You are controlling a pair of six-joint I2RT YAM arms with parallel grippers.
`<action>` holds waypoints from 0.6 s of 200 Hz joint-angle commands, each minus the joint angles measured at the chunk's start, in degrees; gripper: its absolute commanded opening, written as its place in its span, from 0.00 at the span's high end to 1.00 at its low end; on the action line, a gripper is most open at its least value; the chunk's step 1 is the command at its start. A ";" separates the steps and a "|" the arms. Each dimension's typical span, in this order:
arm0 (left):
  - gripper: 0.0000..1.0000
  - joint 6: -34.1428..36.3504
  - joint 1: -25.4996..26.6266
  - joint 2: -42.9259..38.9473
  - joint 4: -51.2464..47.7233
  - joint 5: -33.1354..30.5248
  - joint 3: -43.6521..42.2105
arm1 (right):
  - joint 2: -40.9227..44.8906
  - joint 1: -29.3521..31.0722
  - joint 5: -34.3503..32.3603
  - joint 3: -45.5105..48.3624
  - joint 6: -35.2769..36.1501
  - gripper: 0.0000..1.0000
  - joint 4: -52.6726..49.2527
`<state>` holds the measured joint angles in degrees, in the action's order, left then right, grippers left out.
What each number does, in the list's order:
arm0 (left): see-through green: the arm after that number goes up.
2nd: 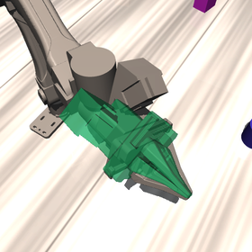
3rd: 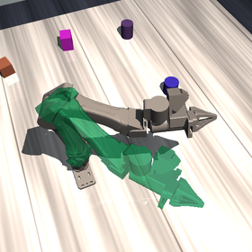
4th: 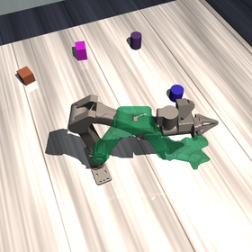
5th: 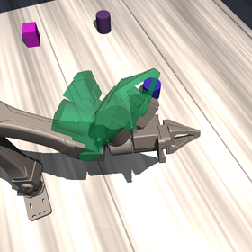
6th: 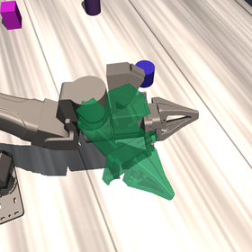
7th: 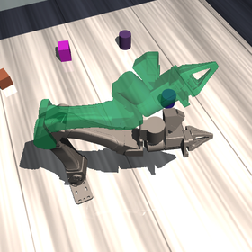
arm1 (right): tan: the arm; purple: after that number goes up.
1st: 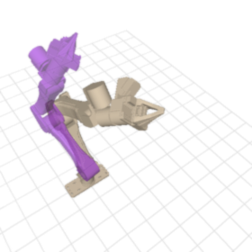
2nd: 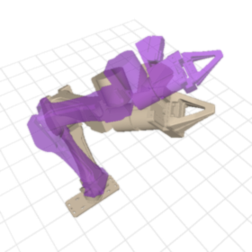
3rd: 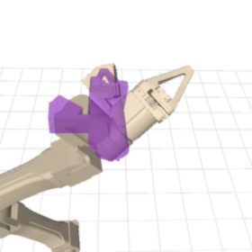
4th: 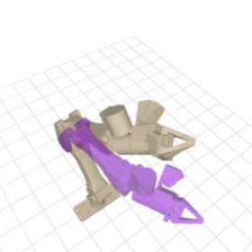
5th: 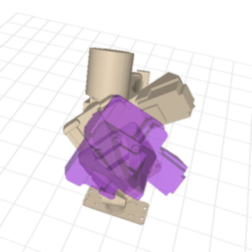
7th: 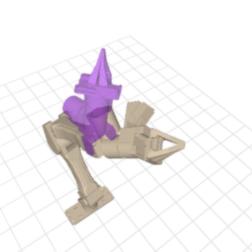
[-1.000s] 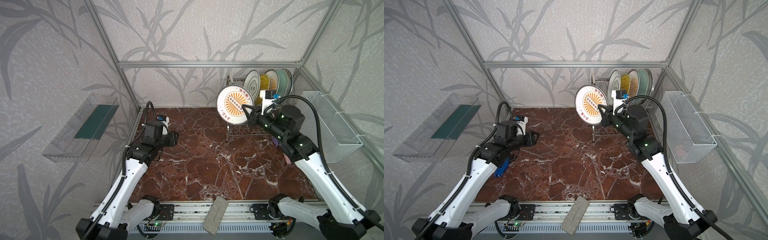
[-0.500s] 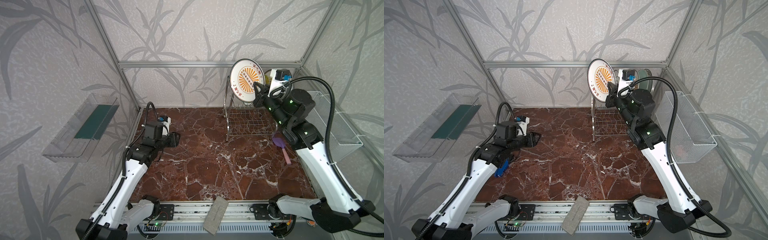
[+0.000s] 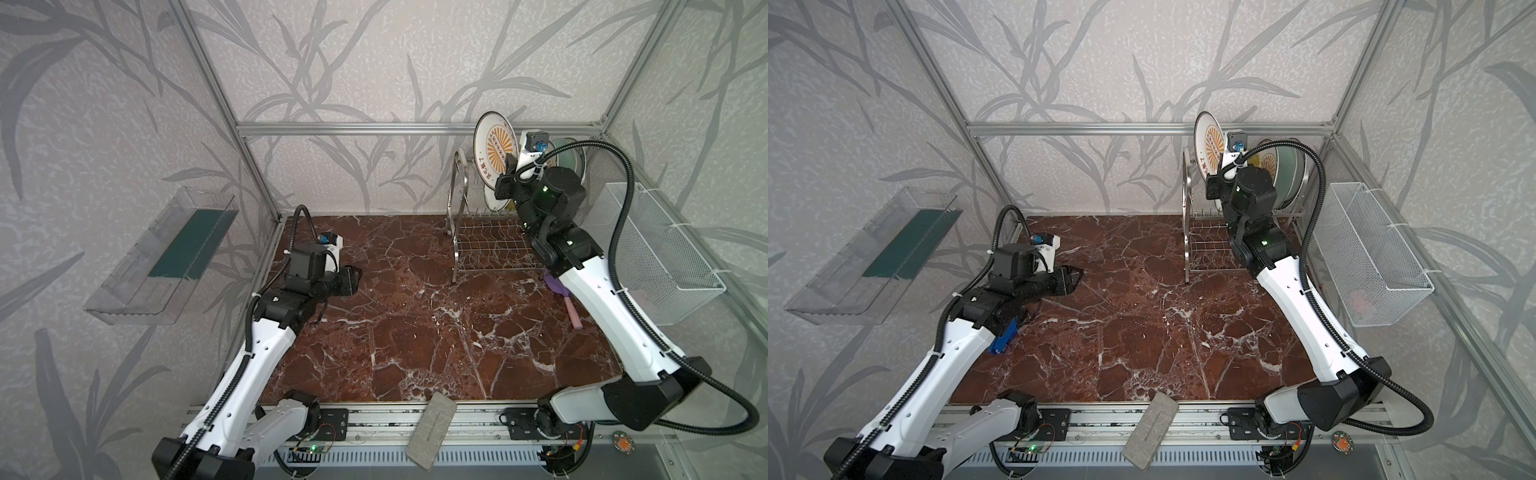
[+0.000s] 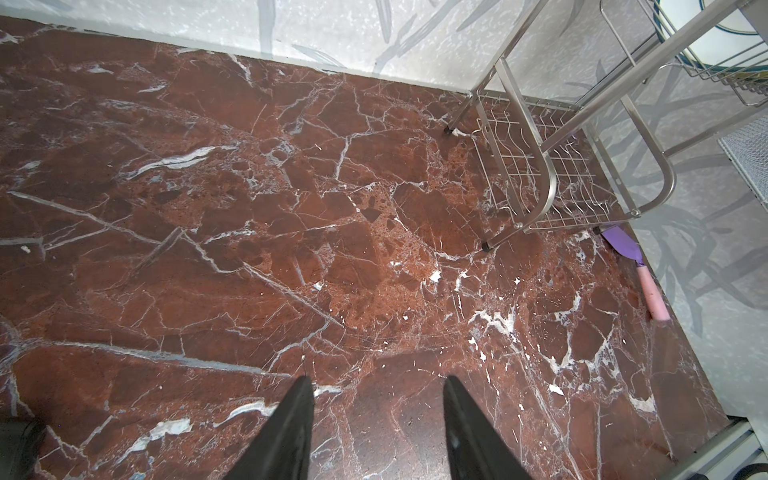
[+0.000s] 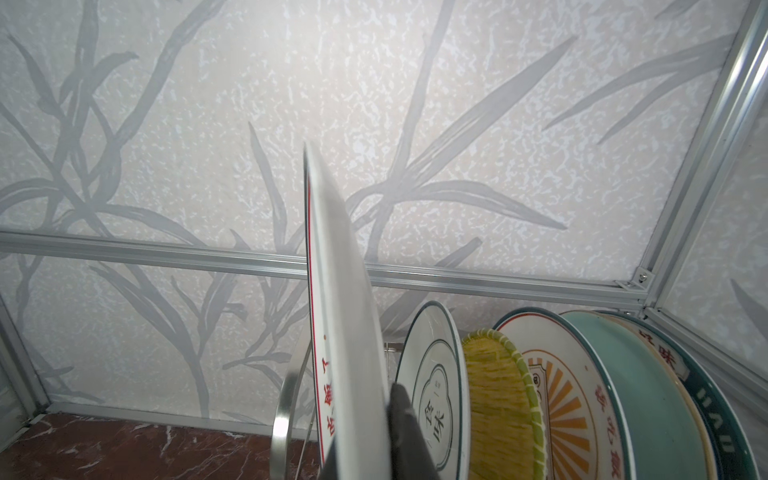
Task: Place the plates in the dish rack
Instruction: 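Carry the upright sunburst plate with the right gripper to the rack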
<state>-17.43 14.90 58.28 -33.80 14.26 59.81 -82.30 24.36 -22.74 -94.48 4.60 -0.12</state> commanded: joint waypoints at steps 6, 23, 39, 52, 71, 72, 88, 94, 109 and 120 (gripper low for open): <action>0.51 1.69 0.23 -0.57 -0.45 0.15 -0.22 | -1.49 -0.11 -6.77 -2.91 -0.39 1.00 4.63; 0.51 1.70 0.22 -0.94 -0.56 0.04 -0.22 | -2.87 -0.10 -7.14 -2.90 -1.11 1.00 4.18; 0.51 1.75 0.22 -1.00 -0.48 0.39 -0.09 | -4.27 -0.11 -7.92 -2.84 -1.67 1.00 3.81; 0.51 1.81 0.22 -1.06 -0.56 0.33 -0.13 | -5.32 -0.13 -9.10 -2.83 -1.61 1.00 3.86; 0.51 1.91 0.21 -1.05 -0.90 -0.35 -0.22 | -6.89 -0.15 -9.95 -2.91 -1.37 1.00 3.56; 0.51 1.89 0.22 -1.06 -0.91 -0.45 -0.22 | -6.94 -0.12 -10.00 -2.91 -1.36 1.00 3.51; 0.51 1.88 0.22 -1.06 -1.08 -0.68 -0.22 | -8.13 -0.15 -10.22 -3.17 -1.92 1.00 2.61; 0.51 1.93 0.22 -1.05 -1.06 -0.64 -0.22 | -8.45 -0.03 -10.24 -3.17 -2.13 1.00 2.39; 0.51 1.96 0.22 -0.98 -1.08 -0.46 -0.22 | -9.50 -0.02 -10.56 -3.12 -2.90 1.00 1.77; 0.51 1.96 0.22 -0.97 -1.09 -0.34 -0.22 | -10.13 0.08 -10.80 -2.92 -3.35 1.00 1.64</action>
<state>-16.49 14.90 58.26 -33.91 14.04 59.81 -91.77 24.32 -31.44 -95.00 3.03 -0.62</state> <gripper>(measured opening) 0.490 0.108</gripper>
